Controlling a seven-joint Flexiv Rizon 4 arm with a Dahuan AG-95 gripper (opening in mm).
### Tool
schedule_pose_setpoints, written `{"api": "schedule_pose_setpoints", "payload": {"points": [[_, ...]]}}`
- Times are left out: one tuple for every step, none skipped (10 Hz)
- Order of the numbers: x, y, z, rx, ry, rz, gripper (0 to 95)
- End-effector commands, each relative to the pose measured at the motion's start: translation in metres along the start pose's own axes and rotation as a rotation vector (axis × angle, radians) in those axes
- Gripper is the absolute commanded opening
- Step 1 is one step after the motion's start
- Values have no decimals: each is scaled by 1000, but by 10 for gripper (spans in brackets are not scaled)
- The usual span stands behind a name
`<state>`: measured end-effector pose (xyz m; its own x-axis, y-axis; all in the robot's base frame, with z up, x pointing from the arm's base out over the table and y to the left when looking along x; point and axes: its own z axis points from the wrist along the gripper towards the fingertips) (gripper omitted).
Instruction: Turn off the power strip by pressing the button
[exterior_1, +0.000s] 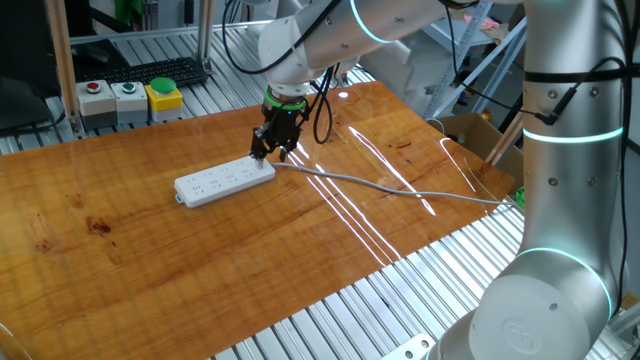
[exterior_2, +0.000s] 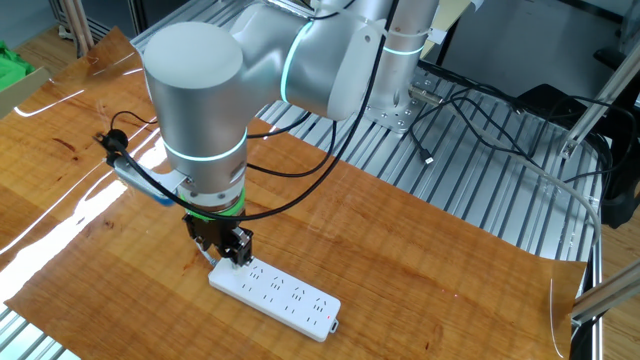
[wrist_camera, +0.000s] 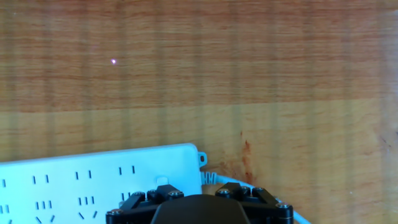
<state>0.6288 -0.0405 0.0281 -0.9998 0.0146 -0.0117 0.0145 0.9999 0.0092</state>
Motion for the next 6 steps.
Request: {"api": "schedule_pose_setpoints", "payload": {"points": [[1, 1, -1, 3, 1, 3, 570], [1, 1, -2, 4, 1, 4, 570], [1, 0, -2, 4, 1, 6, 570], [1, -2, -7, 3, 4, 7, 570], [1, -3, -8, 0, 4, 10, 570], [1, -2, -10, 1, 4, 10, 570]]}}
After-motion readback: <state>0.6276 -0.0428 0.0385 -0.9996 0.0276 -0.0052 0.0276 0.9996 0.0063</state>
